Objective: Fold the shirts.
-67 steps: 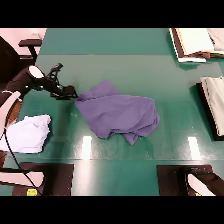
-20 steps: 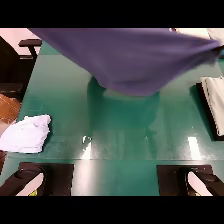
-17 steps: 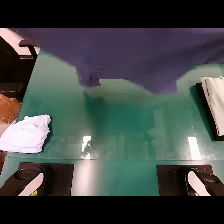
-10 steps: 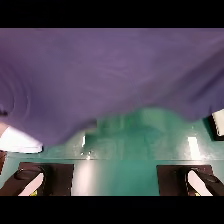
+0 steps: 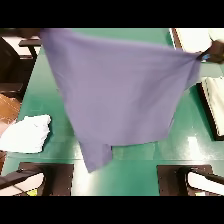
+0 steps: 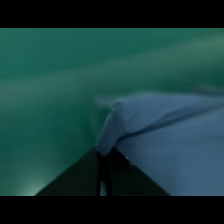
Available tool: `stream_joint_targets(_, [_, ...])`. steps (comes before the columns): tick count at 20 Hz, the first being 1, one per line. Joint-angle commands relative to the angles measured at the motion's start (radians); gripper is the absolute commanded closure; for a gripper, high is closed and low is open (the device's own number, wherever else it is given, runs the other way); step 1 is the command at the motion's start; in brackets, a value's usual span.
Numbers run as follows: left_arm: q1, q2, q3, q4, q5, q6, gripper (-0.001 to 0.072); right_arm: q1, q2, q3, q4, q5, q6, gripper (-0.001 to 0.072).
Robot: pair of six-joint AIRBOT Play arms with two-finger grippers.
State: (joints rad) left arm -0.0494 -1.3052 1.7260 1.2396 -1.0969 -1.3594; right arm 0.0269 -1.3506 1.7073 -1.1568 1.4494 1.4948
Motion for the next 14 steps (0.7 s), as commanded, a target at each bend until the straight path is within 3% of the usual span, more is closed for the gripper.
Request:
stream_joint_targets(1, [0.000, -0.211, -0.050, 0.010, -0.006, -0.002, 0.0684, 0.048, -0.185, -0.068, -0.014, -0.090, 0.000, 0.0696])
stream_joint_targets(2, [0.000, -0.254, -0.050, 0.016, -0.004, -0.002, 0.0682, 0.056, -0.222, -0.061, -0.014, -0.102, 0.000, 0.0696])
stream_joint_targets(3, [0.000, -0.280, -0.050, 0.018, -0.002, -0.002, 0.0528, 0.062, -0.259, -0.040, -0.013, -0.104, 0.000, 0.0695])
stream_joint_targets(4, [0.000, -0.297, -0.050, 0.017, -0.002, -0.007, 0.0188, 0.070, -0.291, -0.011, -0.013, -0.099, 0.000, 0.0693])
stream_joint_targets(5, [0.000, -0.300, -0.050, 0.019, -0.002, -0.023, 0.0112, 0.070, -0.316, 0.020, -0.011, -0.087, 0.000, 0.0637])
stream_joint_targets(6, [0.000, -0.297, -0.045, 0.020, -0.008, -0.025, 0.0112, 0.070, -0.335, 0.053, 0.011, -0.068, 0.000, 0.0431])
stream_joint_targets(7, [0.008, -0.289, -0.037, 0.018, -0.034, -0.029, 0.0112, 0.063, -0.348, 0.084, 0.060, -0.049, -0.001, 0.0372])
stream_joint_targets(11, [0.090, -0.211, -0.052, 0.010, -0.243, -0.032, 0.0113, 0.021, -0.308, 0.104, 0.177, 0.060, -0.043, 0.0373])
stream_joint_targets(13, [0.132, -0.122, -0.176, 0.009, -0.262, -0.032, 0.0221, 0.008, -0.240, 0.040, 0.183, 0.076, -0.060, 0.0375])
stream_joint_targets(14, [0.146, -0.068, -0.267, 0.009, -0.243, -0.032, 0.0221, 0.007, -0.200, -0.010, 0.190, 0.068, -0.075, 0.0375])
